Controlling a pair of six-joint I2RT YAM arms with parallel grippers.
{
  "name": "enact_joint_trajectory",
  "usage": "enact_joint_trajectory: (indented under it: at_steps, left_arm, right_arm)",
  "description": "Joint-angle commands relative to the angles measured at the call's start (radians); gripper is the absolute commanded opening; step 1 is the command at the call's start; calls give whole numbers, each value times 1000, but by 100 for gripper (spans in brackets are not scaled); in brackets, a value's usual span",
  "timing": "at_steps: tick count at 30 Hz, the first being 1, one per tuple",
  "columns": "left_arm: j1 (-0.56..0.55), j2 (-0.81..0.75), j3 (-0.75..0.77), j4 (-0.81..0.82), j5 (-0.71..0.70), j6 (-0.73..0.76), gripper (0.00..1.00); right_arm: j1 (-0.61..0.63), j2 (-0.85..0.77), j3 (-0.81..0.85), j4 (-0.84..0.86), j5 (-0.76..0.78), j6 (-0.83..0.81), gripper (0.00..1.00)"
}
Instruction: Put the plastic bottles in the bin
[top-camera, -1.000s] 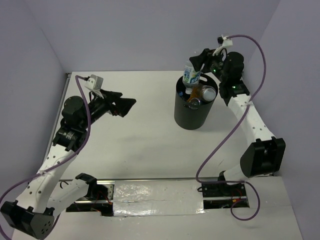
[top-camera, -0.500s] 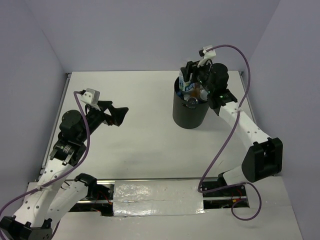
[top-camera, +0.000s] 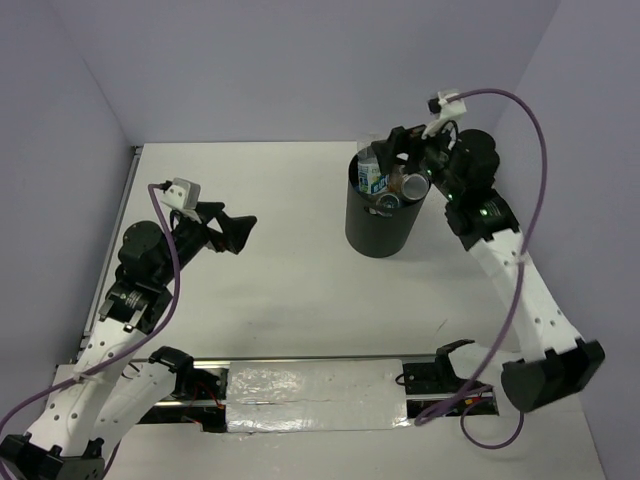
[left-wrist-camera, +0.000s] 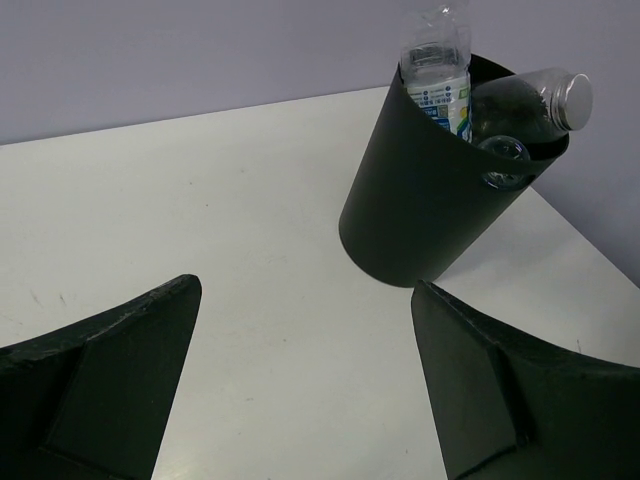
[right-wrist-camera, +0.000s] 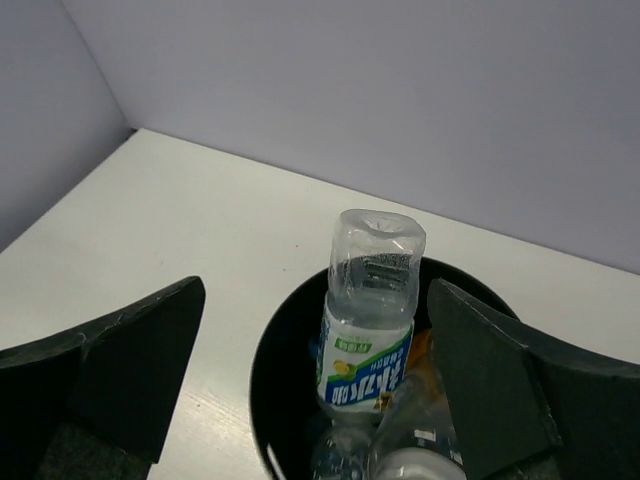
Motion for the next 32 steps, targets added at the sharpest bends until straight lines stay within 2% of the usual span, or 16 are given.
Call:
enact_joint_trajectory:
  at_steps: [1, 7, 13, 19, 22, 30, 32]
  left_arm:
    - [0, -28, 0, 27, 22, 30, 99]
    - [-3, -68, -34, 38, 22, 32, 99]
    - [-5, -53, -39, 38, 62, 35, 99]
    - [-5, -28, -57, 19, 47, 69, 99]
    - [-5, -17, -60, -40, 28, 93, 99]
    - [-5, -68, -88, -62, -22, 141, 99]
    - [-5, -79, -95, -53, -27, 144, 99]
  right_arm:
    - [0, -177, 48, -145, -16, -15, 100]
    - [-1, -426, -144, -280, 16, -43, 100]
    - [-1, -590, -317, -344, 49, -14, 100]
    - [-3, -699, -408, -349, 69, 3, 100]
    - [-7, -750, -465, -324, 86, -6, 100]
    - [-133, -957, -678, -216, -5, 31, 100]
    - [-138, -992, -675, -232, -14, 25, 100]
